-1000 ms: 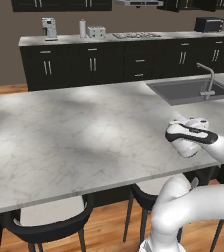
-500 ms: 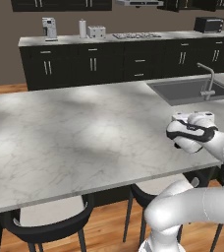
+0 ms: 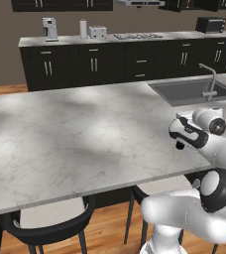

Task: Get the candle and the beer from the cabinet and move them to the dining counter.

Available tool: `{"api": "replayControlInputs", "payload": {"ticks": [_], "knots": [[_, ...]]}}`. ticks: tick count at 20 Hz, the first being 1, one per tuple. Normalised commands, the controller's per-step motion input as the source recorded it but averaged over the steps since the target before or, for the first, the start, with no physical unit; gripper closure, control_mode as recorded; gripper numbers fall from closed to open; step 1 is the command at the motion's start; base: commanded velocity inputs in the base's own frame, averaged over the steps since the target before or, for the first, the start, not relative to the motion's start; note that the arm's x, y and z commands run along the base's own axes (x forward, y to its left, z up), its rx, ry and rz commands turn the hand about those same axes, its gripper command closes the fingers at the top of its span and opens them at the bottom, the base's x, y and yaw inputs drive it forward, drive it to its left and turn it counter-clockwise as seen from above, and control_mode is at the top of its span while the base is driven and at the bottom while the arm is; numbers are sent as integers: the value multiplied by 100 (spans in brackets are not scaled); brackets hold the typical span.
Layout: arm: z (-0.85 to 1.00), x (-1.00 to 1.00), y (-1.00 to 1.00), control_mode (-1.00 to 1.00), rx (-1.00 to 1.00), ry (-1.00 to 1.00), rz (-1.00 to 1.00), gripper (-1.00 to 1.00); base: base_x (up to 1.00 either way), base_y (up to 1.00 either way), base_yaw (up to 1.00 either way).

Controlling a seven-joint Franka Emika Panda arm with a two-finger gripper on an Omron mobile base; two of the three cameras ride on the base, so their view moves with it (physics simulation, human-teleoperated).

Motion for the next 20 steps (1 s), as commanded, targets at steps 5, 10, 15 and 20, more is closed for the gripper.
{"api": "replayControlInputs", "payload": {"ticks": [5, 10, 15, 20], "knots": [[58, -47, 22, -100, 0, 13, 1, -100, 0, 0, 0], [59, -47, 21, -100, 0, 15, 2, -100, 0, 0, 0], [38, -59, 16, -100, 2, 9, 1, -100, 0, 0, 0], [21, -73, 32, -100, 8, 1, 0, -100, 0, 0, 0]]}}
